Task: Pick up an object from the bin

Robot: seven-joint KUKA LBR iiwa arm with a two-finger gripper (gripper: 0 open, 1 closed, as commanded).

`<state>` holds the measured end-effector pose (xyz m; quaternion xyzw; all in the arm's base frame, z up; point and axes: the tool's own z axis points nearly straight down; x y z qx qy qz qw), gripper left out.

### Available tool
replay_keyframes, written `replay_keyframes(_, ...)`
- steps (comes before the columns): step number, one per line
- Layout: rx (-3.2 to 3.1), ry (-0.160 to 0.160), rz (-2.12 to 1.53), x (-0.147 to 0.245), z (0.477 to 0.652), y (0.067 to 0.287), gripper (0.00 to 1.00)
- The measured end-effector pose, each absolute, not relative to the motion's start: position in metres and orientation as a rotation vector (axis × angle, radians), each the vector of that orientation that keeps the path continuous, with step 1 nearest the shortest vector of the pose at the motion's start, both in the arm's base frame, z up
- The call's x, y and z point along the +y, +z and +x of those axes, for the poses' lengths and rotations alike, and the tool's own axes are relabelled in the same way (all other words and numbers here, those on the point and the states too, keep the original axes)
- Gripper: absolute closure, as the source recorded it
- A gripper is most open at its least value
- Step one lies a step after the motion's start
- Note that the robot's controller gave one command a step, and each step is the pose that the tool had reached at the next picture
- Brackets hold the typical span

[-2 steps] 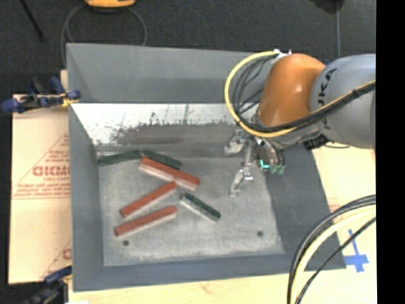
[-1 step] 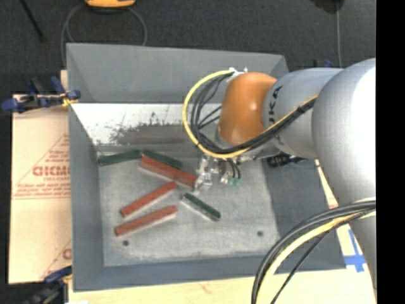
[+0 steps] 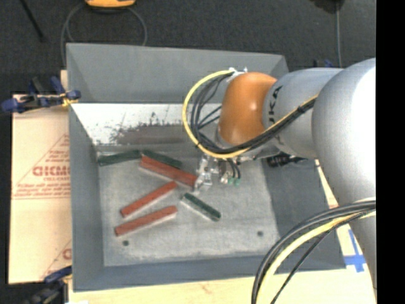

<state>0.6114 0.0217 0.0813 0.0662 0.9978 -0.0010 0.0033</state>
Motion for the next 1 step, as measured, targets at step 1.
replay_keyframes(1,3.129,-0.001,0.210,0.0005,0.6323,0.2022,1.00)
